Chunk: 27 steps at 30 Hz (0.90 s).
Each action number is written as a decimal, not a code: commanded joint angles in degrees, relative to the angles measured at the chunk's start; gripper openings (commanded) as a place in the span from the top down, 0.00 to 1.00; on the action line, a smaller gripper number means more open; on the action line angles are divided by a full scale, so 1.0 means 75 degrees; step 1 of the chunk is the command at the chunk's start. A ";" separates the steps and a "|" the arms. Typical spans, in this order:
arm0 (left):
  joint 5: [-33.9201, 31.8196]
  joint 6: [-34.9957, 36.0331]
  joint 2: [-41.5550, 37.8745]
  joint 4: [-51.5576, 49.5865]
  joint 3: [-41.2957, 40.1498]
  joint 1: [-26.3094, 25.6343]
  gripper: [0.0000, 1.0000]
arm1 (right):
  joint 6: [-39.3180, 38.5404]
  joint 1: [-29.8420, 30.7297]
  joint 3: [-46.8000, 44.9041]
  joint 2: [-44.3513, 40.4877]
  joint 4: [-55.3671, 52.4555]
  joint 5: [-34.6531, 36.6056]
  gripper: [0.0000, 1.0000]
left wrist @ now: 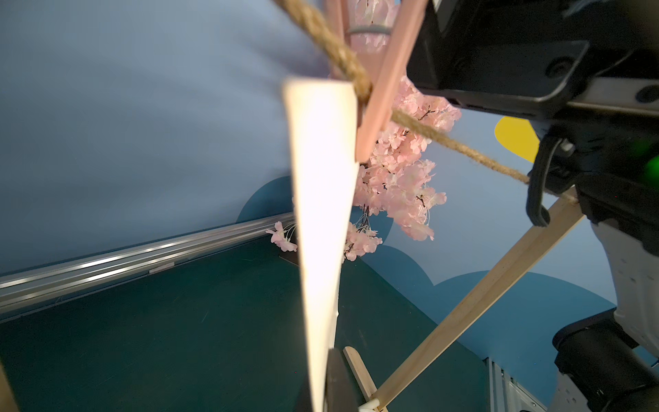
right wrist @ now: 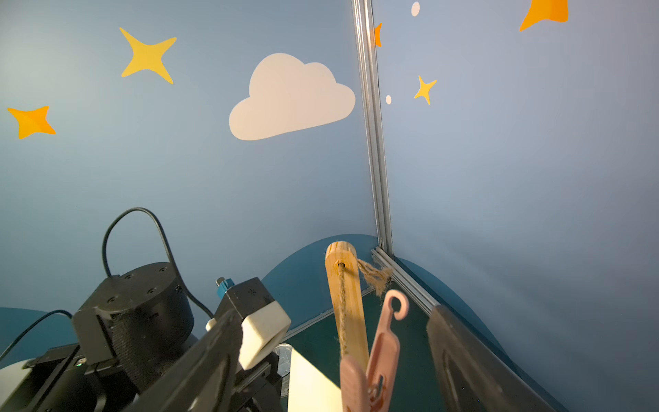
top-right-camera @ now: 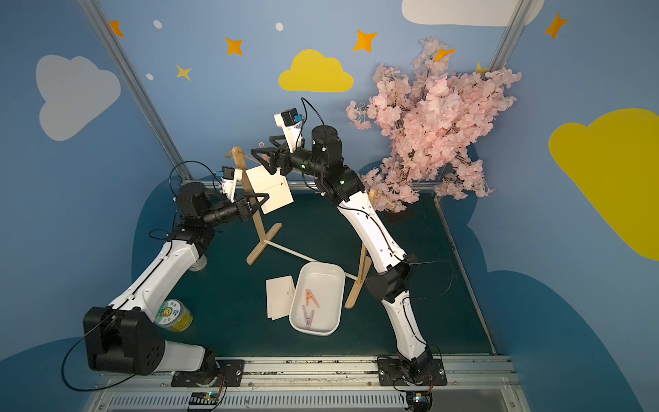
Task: Remove the postcards from the strings
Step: Pinch the postcard on the clothesline, then remove the clamp from the clothesline.
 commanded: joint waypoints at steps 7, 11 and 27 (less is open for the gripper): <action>0.0197 0.0230 -0.0094 -0.0254 0.0248 0.0036 0.96 | 0.0004 -0.0058 0.0196 0.0279 0.0190 -0.0337 0.17; 0.0201 0.0295 -0.0117 -0.0328 0.0285 0.0033 0.97 | -0.0030 -0.0073 0.0199 0.0326 0.0130 -0.0465 0.17; 0.0259 0.0699 -0.0123 -0.0801 0.0547 0.0047 0.97 | -0.0192 -0.0075 0.0194 0.0473 -0.0223 -0.0736 0.17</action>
